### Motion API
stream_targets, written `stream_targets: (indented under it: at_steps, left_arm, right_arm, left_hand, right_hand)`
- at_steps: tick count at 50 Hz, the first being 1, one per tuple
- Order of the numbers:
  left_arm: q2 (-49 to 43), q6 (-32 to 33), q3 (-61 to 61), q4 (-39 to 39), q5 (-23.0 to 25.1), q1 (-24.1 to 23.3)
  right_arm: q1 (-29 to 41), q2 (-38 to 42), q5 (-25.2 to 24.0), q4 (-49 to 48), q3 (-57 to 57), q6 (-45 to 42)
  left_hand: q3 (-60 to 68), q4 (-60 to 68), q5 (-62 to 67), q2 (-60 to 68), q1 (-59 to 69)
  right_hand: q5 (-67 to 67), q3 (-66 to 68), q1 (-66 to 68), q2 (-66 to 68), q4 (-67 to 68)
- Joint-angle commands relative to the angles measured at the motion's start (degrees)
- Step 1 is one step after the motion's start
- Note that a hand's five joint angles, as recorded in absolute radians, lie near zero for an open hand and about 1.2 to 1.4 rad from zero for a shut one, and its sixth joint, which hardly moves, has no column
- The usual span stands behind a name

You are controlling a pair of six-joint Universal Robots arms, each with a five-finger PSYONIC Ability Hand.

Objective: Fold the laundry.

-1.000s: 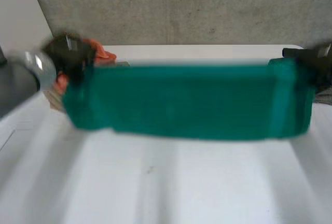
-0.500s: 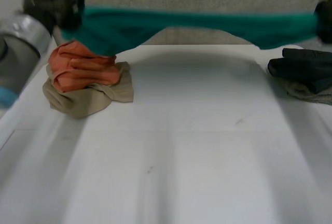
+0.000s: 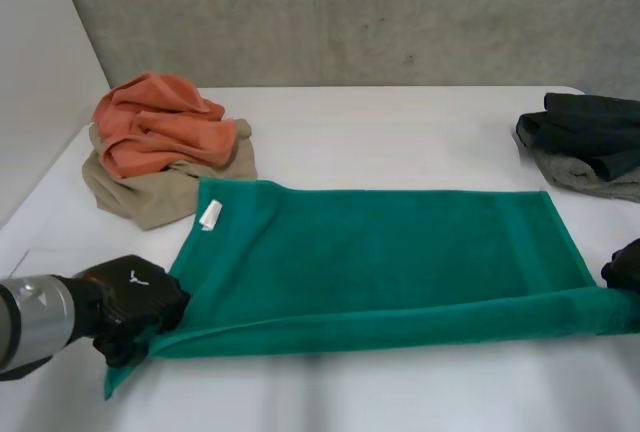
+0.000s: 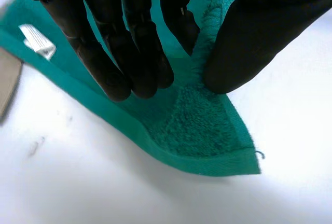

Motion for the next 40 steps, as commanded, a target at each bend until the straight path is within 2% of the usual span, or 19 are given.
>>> stream_targets:
  at_steps: [1,5,10,20,30,31,32,33,34,40]
  left_arm:
    - [-2.82,-8.42,11.61,6.46,-0.21,-4.28]
    - [-9.05,-13.27,18.98,12.18,-2.57,-7.97]
    - [-17.32,-14.51,28.84,15.97,-6.18,-11.94]
    - [-37.00,-14.34,50.80,15.98,-16.72,-15.54]
    - [-46.86,-12.76,63.83,17.47,-18.23,-17.22]
    - [-48.00,-12.14,65.06,17.73,-18.40,-17.31]
    - [-48.36,-11.88,65.51,17.91,-18.41,-17.48]
    - [-48.62,-11.70,65.86,18.08,-18.58,-17.57]
    - [-48.71,-11.87,66.47,18.26,-18.49,-17.66]
    - [-45.03,-14.33,64.81,18.61,-17.44,-17.92]
  right_arm:
    - [2.73,4.01,-0.45,-8.32,-4.86,12.50]
    - [4.75,6.20,-0.28,-15.43,-6.70,19.54]
    - [7.48,9.63,0.69,-23.71,-9.26,24.39]
    - [12.75,18.59,7.54,-32.07,-17.25,26.68]
    - [14.95,25.72,11.32,-35.76,-23.93,27.73]
    - [15.48,26.42,12.37,-36.11,-24.81,28.35]
    - [15.66,26.60,12.99,-36.46,-24.99,28.79]
    - [15.75,26.78,13.61,-36.73,-25.08,29.31]
    - [15.75,26.60,14.66,-37.17,-25.26,30.54]
    - [15.57,23.62,14.67,-36.82,-24.03,35.38]
  left_hand:
    - [11.82,11.43,14.02,11.35,13.54]
    - [11.82,11.43,14.02,11.35,13.54]
    - [11.82,11.43,14.02,11.35,13.54]
    - [11.82,11.43,14.02,11.35,13.54]
    - [11.82,11.43,14.02,11.35,13.54]
    - [-19.97,-20.35,-17.77,-20.44,-18.25]
    - [-39.11,-39.49,-36.91,-39.57,-37.39]
    - [-55.28,-55.67,-53.08,-55.75,-53.57]
    - [-58.18,-58.57,-55.98,-58.65,-56.46]
    - [-58.18,-58.57,-55.98,-58.65,-56.46]
  right_hand:
    - [12.40,11.95,15.00,12.62,11.61]
    - [12.40,11.95,15.00,12.62,11.61]
    - [12.40,11.95,15.00,12.62,11.61]
    - [12.40,11.95,15.00,12.62,11.61]
    - [12.40,11.95,15.00,12.62,11.61]
    - [-26.59,-27.04,-23.99,-26.37,-27.38]
    - [-54.79,-55.24,-52.19,-54.57,-55.58]
    - [-57.60,-58.05,-55.00,-57.38,-58.39]
    - [-57.60,-58.05,-55.00,-57.38,-58.39]
    - [-57.60,-58.05,-55.00,-57.38,-58.39]
